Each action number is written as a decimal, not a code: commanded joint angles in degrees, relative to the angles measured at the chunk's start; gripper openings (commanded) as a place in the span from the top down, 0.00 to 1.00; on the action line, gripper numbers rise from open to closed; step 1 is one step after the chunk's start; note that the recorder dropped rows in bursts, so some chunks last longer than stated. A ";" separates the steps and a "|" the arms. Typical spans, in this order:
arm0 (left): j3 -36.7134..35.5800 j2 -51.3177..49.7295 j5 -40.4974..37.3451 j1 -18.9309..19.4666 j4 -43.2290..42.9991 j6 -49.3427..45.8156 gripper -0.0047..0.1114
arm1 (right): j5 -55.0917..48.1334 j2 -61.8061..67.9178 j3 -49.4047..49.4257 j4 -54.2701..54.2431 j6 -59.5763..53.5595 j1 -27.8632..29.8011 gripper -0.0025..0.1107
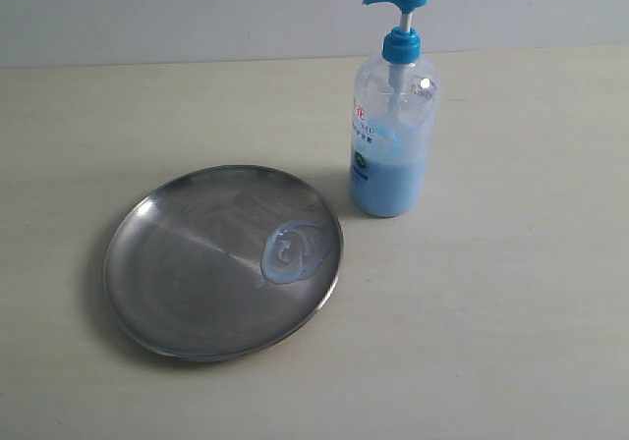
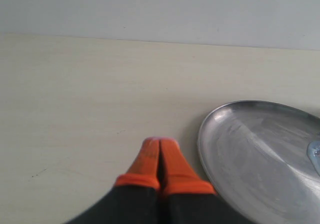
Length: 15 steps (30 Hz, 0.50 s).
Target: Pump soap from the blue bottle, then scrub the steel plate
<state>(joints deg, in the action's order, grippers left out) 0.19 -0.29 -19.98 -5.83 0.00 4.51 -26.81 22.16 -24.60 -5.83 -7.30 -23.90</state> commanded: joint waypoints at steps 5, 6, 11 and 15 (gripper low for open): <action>-0.19 0.29 0.22 -0.31 0.00 0.21 0.96 | -0.28 -0.19 0.36 0.64 -0.09 -0.07 0.98; -0.19 0.29 0.22 -0.31 0.00 0.21 0.96 | -0.28 -0.19 0.36 0.64 -0.09 -0.07 0.98; -0.19 0.29 0.22 -0.31 0.00 0.21 0.96 | -0.28 -1.98 0.36 0.92 -0.19 -0.07 0.98; -0.19 0.29 0.22 -0.31 0.00 0.21 0.96 | -0.49 -6.85 0.36 2.89 0.45 -0.07 0.98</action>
<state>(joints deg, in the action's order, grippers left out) 0.19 -0.29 -19.98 -5.83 0.00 4.51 -27.27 18.43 -24.60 -4.66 -7.30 -23.90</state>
